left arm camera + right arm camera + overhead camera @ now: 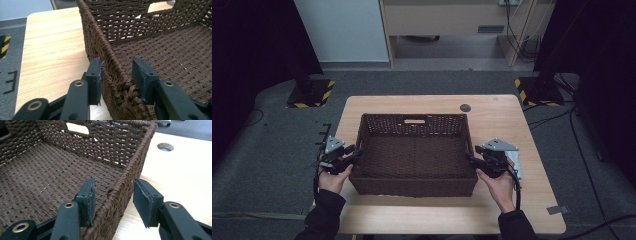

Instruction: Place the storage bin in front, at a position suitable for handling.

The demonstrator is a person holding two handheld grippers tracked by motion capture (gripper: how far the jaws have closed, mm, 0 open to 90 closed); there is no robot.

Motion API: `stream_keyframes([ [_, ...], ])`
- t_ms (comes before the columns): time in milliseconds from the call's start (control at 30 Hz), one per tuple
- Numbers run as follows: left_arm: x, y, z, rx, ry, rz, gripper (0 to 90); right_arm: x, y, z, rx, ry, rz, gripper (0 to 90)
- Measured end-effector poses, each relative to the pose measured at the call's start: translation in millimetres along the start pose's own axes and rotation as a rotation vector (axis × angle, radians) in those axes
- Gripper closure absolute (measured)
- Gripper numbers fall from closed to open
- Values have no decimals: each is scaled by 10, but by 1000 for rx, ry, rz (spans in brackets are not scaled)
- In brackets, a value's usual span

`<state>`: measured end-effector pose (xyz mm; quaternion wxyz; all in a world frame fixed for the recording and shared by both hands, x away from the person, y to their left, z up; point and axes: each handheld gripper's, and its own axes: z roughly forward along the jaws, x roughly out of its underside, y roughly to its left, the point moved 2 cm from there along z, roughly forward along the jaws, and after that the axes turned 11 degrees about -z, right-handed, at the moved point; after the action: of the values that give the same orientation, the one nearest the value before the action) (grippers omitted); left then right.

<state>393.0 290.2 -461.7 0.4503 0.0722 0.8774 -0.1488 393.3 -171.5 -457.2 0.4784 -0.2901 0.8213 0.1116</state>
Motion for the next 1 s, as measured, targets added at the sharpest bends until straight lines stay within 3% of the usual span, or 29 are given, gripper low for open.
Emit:
stream_keyframes([
  [133, 10, -8, 1, 20, 6, 2, 654, 8, 5, 52, -8, 9, 10, 557],
  [333, 25, -75, -16, -6, 18, 15, 672, 38, 35, 60, -15, 41, -4, 638],
  [600, 69, -213, -44, 5, 33, 14, 673, 129, 45, -112, 5, 59, 4, 653],
  [833, 86, -250, -47, 11, 41, 11, 670, 151, -11, -175, -5, 47, 19, 596],
  [1000, 84, -239, -38, 20, 53, 2, 665, 71, -133, -282, 24, -23, 39, 525],
])
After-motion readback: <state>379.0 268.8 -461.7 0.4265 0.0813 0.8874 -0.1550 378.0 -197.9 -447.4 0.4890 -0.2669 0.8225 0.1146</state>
